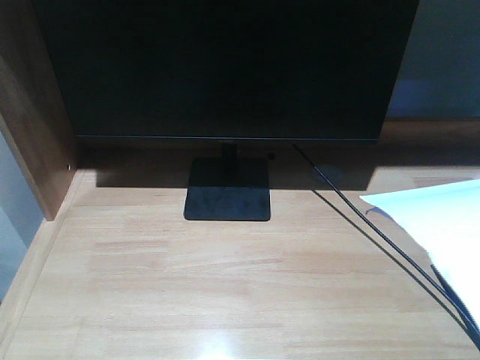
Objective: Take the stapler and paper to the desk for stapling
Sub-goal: 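Approach the desk top in front of the black monitor, then lower the black stapler with the left gripper onto the desk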
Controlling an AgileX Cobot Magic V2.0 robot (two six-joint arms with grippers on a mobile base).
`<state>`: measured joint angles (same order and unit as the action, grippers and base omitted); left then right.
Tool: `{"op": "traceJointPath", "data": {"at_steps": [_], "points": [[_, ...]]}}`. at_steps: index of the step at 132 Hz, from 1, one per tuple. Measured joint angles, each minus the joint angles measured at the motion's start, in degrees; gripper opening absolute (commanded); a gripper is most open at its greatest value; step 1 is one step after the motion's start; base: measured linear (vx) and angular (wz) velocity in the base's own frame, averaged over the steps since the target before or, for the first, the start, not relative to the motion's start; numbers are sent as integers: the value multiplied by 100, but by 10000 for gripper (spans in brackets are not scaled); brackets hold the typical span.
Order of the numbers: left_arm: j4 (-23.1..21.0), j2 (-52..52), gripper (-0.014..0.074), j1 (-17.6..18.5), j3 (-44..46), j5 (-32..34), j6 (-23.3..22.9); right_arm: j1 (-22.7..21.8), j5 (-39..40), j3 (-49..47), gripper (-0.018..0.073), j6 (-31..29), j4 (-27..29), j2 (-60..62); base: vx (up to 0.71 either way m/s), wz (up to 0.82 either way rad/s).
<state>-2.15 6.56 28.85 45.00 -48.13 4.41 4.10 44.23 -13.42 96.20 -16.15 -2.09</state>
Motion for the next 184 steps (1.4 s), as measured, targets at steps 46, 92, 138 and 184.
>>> {"op": "traceJointPath", "data": {"at_steps": [46,92,138,184], "points": [[0,0,-6,0,0,284,0,0,0,0,-6,0,0,0,0,0],[-308,856,-6,0,0,610,290,0,0,0,-6,0,0,0,0,0],[-1868,2946,-6,0,-4,1770,2568,0,0,0,-6,0,0,0,0,0],[-4127,5016,-6,-6,-11,2421,5482,0,0,0,-6,0,0,0,0,0]]}}
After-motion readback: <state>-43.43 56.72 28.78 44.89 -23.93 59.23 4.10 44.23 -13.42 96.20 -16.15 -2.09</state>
